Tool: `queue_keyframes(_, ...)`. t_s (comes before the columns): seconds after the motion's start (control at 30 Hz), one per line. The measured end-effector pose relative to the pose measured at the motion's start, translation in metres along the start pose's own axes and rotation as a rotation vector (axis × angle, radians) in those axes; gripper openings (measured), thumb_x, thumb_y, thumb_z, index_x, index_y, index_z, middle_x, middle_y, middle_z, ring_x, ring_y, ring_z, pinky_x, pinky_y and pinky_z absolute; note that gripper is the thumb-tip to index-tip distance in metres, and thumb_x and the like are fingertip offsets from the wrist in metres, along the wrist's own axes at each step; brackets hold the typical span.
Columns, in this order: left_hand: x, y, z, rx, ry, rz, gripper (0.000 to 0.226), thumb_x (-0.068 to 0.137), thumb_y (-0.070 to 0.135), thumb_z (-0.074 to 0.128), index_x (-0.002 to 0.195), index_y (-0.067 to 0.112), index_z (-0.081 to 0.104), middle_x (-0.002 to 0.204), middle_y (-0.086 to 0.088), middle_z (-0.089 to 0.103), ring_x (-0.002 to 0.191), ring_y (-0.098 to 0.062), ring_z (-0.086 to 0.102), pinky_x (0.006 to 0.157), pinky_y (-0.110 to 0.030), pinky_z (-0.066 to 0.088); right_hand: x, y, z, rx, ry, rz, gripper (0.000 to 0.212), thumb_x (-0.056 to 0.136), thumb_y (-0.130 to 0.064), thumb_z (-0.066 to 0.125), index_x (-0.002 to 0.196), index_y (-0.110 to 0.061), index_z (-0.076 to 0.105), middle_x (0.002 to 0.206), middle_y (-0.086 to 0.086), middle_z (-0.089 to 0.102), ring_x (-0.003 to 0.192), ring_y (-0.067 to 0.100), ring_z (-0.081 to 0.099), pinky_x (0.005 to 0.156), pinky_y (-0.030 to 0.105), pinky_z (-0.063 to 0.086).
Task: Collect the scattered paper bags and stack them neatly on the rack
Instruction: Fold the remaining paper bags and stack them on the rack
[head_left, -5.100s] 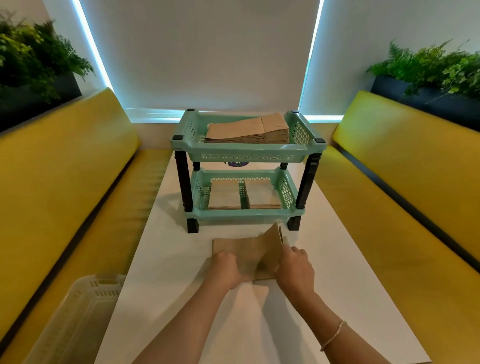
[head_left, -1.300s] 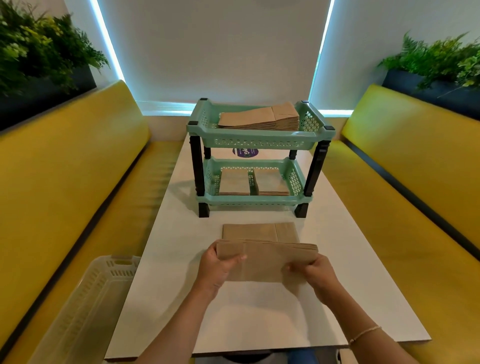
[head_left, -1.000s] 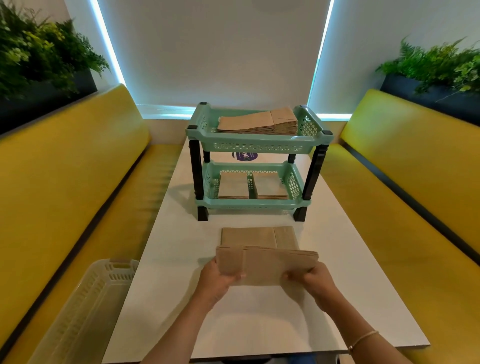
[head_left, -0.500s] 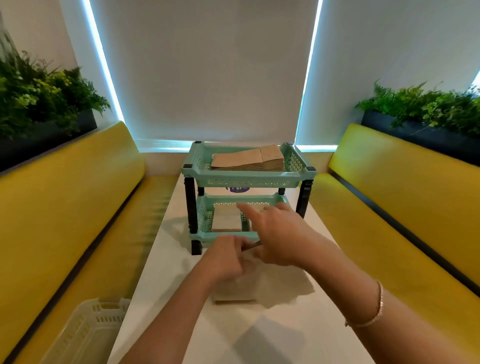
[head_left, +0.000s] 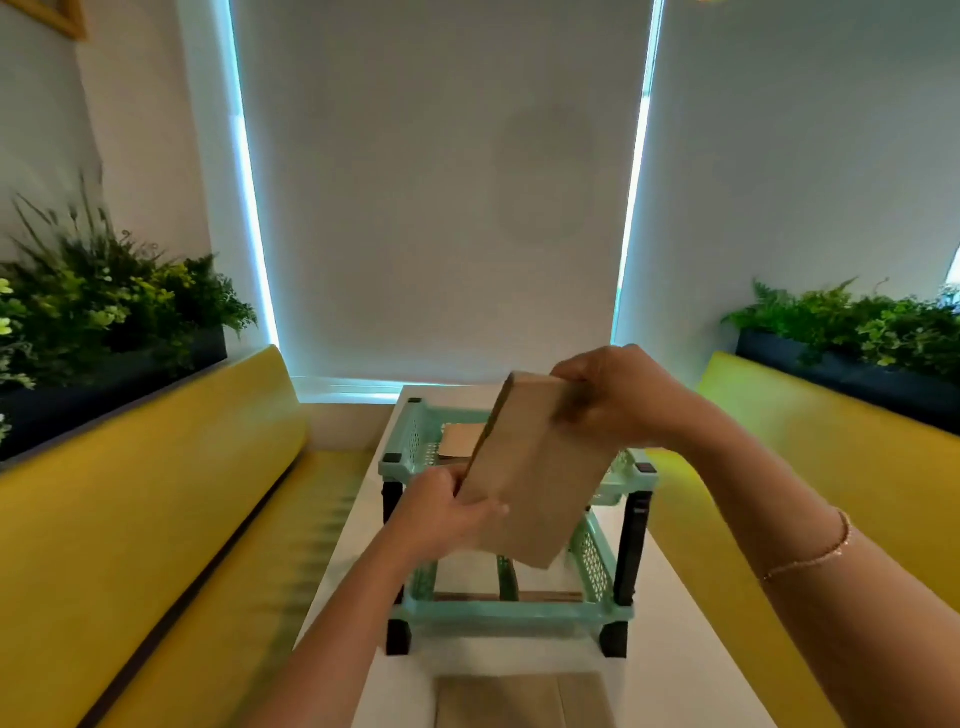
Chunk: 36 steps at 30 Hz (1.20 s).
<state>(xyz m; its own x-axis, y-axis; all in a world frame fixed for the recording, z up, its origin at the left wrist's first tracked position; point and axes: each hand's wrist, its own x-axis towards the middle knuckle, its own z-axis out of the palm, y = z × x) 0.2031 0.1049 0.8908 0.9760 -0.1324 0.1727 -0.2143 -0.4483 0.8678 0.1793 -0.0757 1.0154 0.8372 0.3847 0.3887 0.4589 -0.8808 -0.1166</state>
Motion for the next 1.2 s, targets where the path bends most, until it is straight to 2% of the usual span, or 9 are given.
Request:
queue_keyframes(0.13,0.034,0.002,-0.022,-0.031,0.127,0.04,0.025,0.082,0.022,0.071,0.105,0.023,0.063,0.094,0.005,0.068,0.088,-0.013,0.065,0.077,-0.024,0.053,0.036,0.039,-0.009,0.46,0.103,0.169,0.016,0.079,-0.002,0.067,0.082,-0.018,0.065,0.07,-0.002,0.06,0.063,0.009,0.056,0.057,0.016,0.047)
queue_keyframes(0.23,0.075,0.004,-0.042,-0.375,0.255,-0.015,0.017,0.081,0.007,0.07,0.096,0.011,0.065,0.086,0.0,0.069,0.081,-0.018,0.067,0.075,-0.028,0.057,0.067,0.072,0.007,0.844,0.182,0.337,0.019,0.079,0.002,0.068,0.091,-0.012,0.067,0.077,0.004,0.066,0.063,0.018,0.062,0.06,0.028,0.055)
queue_keyframes(0.3,0.099,0.006,-0.049,-0.548,0.228,-0.063,0.011,0.084,0.004,0.065,0.095,0.008,0.063,0.088,-0.006,0.069,0.078,-0.018,0.067,0.065,-0.026,0.058,0.085,0.091,0.025,1.009,0.197,0.45,0.02,0.08,0.002,0.066,0.093,-0.013,0.065,0.079,0.005,0.066,0.064,0.02,0.063,0.054,0.027,0.053)
queue_keyframes(0.4,0.131,-0.001,-0.046,-0.473,0.162,-0.11,0.007,0.088,0.006,0.061,0.096,0.007,0.061,0.09,-0.008,0.067,0.075,-0.016,0.064,0.054,-0.022,0.055,0.104,0.112,0.055,1.11,0.182,0.616,0.016,0.083,0.0,0.063,0.096,-0.01,0.061,0.082,0.008,0.063,0.068,0.024,0.061,0.053,0.028,0.048)
queue_keyframes(0.6,0.178,-0.03,-0.035,-0.154,0.222,-0.219,0.018,0.088,0.009,0.063,0.105,0.004,0.065,0.101,-0.012,0.068,0.081,-0.019,0.061,0.081,-0.031,0.051,0.128,0.133,0.106,0.927,0.096,0.826,0.01,0.081,0.003,0.066,0.088,-0.001,0.059,0.074,0.014,0.058,0.062,0.025,0.057,0.052,0.034,0.049)
queue_keyframes(0.7,0.19,-0.04,-0.034,0.115,0.224,-0.318,0.026,0.087,0.013,0.062,0.11,0.001,0.064,0.11,-0.016,0.065,0.091,-0.026,0.061,0.085,-0.033,0.05,0.136,0.136,0.124,0.685,0.056,0.809,0.024,0.075,-0.003,0.073,0.096,0.004,0.063,0.094,0.02,0.066,0.085,0.032,0.065,0.076,0.04,0.055)
queue_keyframes(0.9,0.192,-0.047,-0.021,0.612,0.191,-0.289,0.034,0.091,0.025,0.058,0.113,-0.001,0.063,0.107,-0.013,0.068,0.102,-0.025,0.063,0.085,-0.032,0.05,0.133,0.127,0.136,0.365,0.021,0.758,0.022,0.085,-0.011,0.058,0.104,0.001,0.061,0.108,0.015,0.064,0.1,0.028,0.06,0.083,0.031,0.048)
queue_keyframes(1.07,0.193,-0.054,-0.016,0.657,0.214,-0.291,0.034,0.091,0.017,0.055,0.12,-0.002,0.056,0.102,-0.013,0.067,0.093,-0.024,0.063,0.057,-0.02,0.04,0.131,0.122,0.136,0.297,0.023,0.72,0.019,0.088,-0.009,0.055,0.103,0.002,0.061,0.097,0.015,0.059,0.086,0.025,0.052,0.072,0.029,0.041)
queue_keyframes(1.2,0.194,-0.055,-0.013,0.665,0.197,-0.299,0.026,0.091,0.014,0.053,0.11,-0.002,0.062,0.1,-0.019,0.066,0.076,-0.023,0.057,0.059,-0.027,0.045,0.131,0.12,0.133,0.263,0.024,0.717,0.018,0.089,-0.009,0.054,0.102,0.002,0.061,0.085,0.009,0.049,0.078,0.02,0.046,0.067,0.026,0.037)
